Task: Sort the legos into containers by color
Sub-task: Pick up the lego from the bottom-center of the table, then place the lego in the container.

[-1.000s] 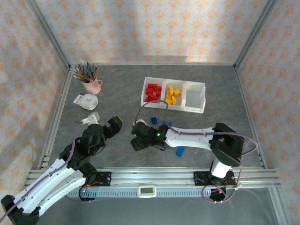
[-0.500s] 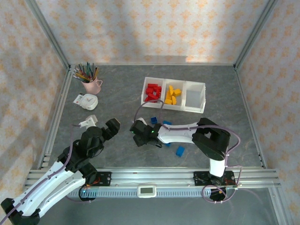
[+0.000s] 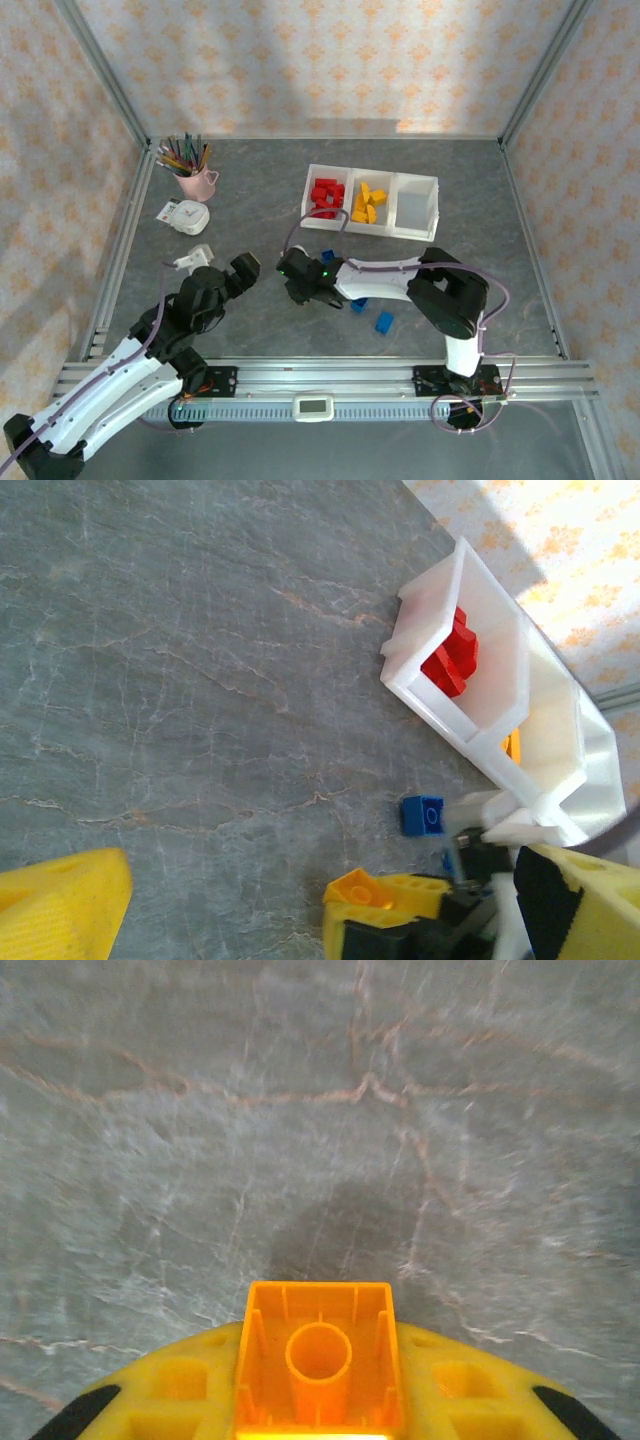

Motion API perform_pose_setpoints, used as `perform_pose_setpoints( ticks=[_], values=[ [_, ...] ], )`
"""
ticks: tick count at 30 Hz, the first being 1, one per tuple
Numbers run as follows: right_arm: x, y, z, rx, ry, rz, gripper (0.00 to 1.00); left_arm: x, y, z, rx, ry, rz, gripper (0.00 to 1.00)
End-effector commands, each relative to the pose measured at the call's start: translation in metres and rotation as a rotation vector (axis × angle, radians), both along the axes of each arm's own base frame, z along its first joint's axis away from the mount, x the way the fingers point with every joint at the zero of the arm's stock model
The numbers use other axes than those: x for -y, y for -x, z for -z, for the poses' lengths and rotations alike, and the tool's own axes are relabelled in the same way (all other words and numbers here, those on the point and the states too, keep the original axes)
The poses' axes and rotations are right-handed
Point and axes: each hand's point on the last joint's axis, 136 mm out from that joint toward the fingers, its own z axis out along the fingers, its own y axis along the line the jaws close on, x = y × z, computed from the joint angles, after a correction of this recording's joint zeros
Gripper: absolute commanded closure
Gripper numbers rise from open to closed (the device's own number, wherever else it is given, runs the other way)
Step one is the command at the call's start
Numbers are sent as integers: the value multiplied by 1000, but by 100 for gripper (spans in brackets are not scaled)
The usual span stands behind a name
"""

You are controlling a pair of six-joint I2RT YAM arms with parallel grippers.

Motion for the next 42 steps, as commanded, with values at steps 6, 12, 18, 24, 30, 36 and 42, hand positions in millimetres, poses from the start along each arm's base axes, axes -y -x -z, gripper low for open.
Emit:
perform_pose_setpoints(
  ticks=[6,12,18,24,30,36,42],
  values=[
    [69,-74,-83,131,-66,260,70,40,-31,-42,96,6,135,1],
    [138,-142,-104,187,-65,475,70,78,-60,-62,126,-8,243,1],
    [183,-201,-99,204,-44,604,69,116,-88,-66,129,1,337,1],
    [197,-239,-81,204,-10,661,65,132,-103,-68,141,11,358,1],
    [193,-255,-81,199,-10,655,46,132,-106,-71,149,2,356,1],
    [190,-239,-109,216,-73,631,44,128,-103,-75,157,1,347,1],
    [176,-194,-117,202,-105,578,41,117,-94,-71,154,7,320,1]
  ],
)
